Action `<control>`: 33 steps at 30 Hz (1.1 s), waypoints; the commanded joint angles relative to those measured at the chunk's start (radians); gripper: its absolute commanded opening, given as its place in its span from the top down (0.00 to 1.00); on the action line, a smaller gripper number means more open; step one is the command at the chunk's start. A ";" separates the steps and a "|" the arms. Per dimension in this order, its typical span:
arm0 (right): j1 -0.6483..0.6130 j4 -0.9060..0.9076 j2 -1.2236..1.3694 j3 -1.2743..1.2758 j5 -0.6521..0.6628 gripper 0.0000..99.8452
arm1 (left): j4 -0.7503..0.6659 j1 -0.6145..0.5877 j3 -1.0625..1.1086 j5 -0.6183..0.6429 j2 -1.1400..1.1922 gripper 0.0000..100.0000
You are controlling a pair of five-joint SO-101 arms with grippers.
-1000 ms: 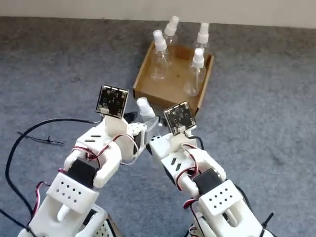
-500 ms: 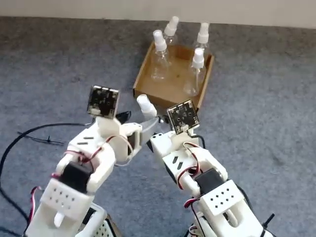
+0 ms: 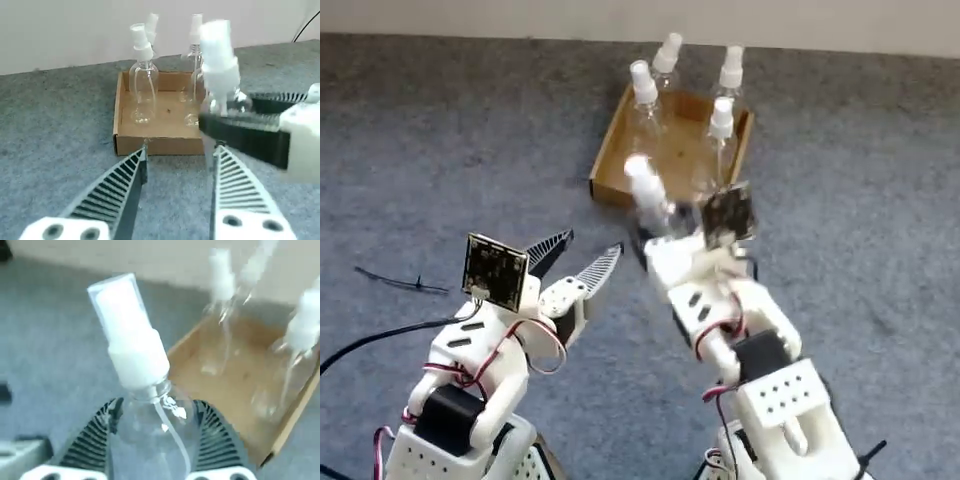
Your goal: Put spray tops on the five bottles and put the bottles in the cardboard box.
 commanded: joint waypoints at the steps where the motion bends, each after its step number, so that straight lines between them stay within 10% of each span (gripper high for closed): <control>1: 0.074 0.027 0.119 -0.269 -0.005 1.00 | 0.002 -0.016 -0.005 -0.008 -0.005 0.83; 14: 0.005 0.268 0.484 -0.811 -0.078 1.00 | -0.195 -0.044 -0.024 -0.117 0.295 0.72; 33: -0.143 0.375 0.506 -0.716 -0.135 1.00 | -0.133 -0.065 -0.130 -0.121 0.369 0.69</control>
